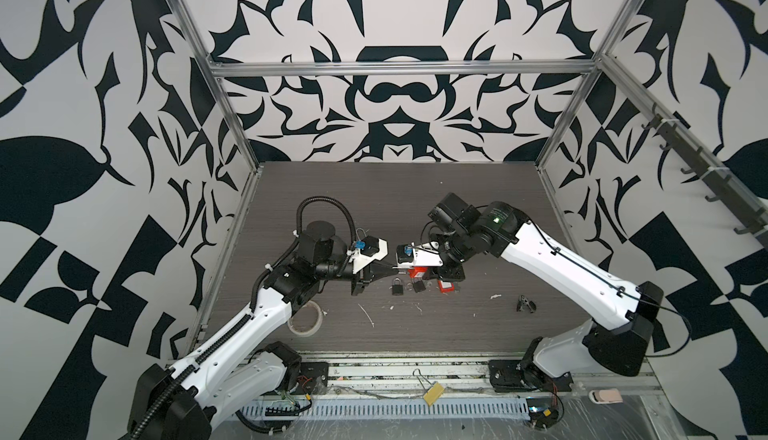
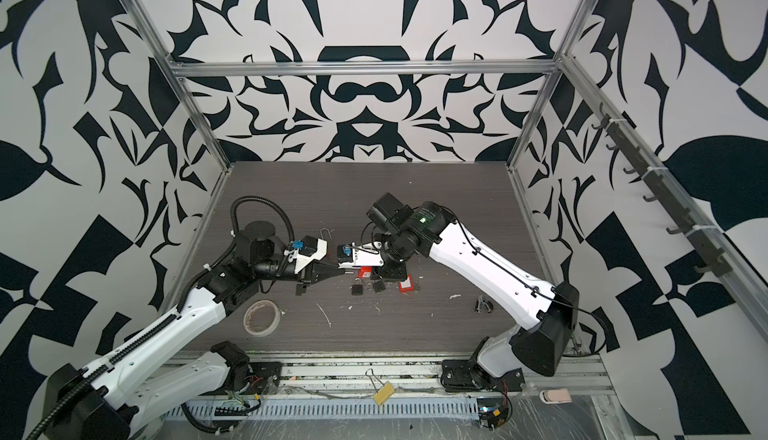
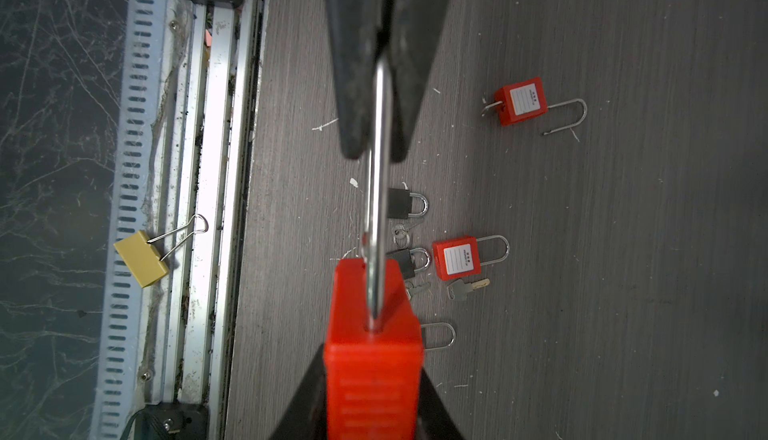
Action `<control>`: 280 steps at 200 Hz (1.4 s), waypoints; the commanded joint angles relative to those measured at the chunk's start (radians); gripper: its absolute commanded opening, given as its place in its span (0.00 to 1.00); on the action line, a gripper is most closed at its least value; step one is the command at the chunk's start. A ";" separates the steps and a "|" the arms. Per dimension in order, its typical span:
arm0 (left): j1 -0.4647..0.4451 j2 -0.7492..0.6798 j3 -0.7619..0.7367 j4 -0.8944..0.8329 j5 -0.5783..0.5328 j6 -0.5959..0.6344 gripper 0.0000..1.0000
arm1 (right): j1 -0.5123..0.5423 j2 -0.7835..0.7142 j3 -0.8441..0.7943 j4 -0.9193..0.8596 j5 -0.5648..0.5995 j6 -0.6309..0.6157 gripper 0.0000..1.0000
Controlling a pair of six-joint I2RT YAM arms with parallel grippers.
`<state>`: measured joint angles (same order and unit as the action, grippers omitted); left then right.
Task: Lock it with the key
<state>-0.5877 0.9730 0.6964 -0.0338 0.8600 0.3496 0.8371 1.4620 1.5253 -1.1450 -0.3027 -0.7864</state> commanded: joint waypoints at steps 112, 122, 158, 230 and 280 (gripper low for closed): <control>-0.107 0.083 0.004 0.153 0.047 -0.017 0.00 | -0.003 -0.008 0.079 0.040 -0.057 -0.015 0.12; -0.107 0.091 0.004 0.153 0.052 -0.031 0.00 | -0.003 -0.017 0.061 0.073 -0.039 -0.016 0.12; -0.108 0.089 -0.008 0.154 0.034 -0.064 0.00 | -0.003 -0.052 0.003 0.174 -0.032 -0.017 0.11; -0.107 0.124 -0.040 0.262 0.018 -0.098 0.00 | -0.001 -0.040 0.024 0.196 -0.183 0.038 0.15; -0.040 0.097 -0.046 0.322 0.047 -0.120 0.00 | -0.003 -0.099 0.029 0.075 -0.078 0.080 0.59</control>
<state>-0.6636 1.0801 0.6621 0.2142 0.8612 0.2596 0.8249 1.4204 1.5082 -1.0950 -0.3622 -0.7410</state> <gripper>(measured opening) 0.060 0.552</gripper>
